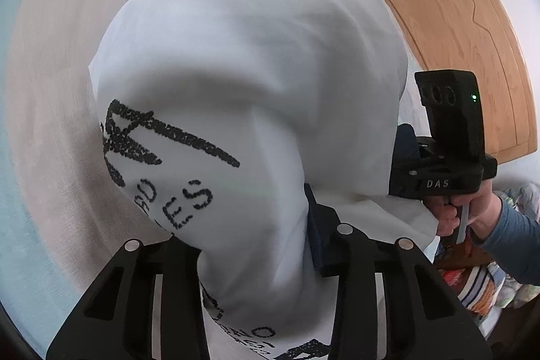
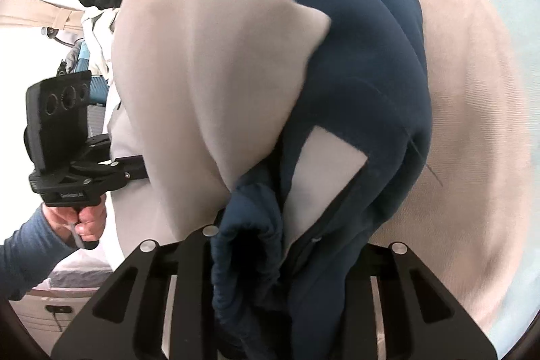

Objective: Fold large clothes
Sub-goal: 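Carry the bundle with both tools toward the headboard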

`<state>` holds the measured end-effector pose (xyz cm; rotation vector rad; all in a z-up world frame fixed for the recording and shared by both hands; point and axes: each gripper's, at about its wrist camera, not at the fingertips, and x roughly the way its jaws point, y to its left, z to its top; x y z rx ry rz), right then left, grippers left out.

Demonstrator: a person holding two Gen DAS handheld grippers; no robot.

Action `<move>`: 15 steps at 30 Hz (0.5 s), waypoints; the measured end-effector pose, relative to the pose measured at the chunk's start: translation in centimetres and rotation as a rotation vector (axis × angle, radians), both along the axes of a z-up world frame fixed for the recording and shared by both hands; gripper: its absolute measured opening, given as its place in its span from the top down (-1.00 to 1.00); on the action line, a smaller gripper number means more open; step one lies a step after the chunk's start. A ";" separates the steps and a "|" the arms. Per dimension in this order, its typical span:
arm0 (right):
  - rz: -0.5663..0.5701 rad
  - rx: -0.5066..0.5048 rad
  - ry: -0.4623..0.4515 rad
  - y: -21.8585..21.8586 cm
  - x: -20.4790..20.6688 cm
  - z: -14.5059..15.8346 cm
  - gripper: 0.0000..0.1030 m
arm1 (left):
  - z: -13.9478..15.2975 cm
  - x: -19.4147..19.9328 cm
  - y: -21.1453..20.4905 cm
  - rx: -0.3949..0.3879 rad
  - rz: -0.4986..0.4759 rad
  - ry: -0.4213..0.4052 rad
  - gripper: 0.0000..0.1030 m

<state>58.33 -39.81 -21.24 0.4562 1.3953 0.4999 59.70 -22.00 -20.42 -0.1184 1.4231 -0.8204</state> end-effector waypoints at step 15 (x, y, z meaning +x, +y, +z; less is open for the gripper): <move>-0.079 -0.009 -0.136 -0.9 -6.6 6.1 0.59 | 5.8 -2.5 0.8 -0.003 -0.062 -0.128 0.35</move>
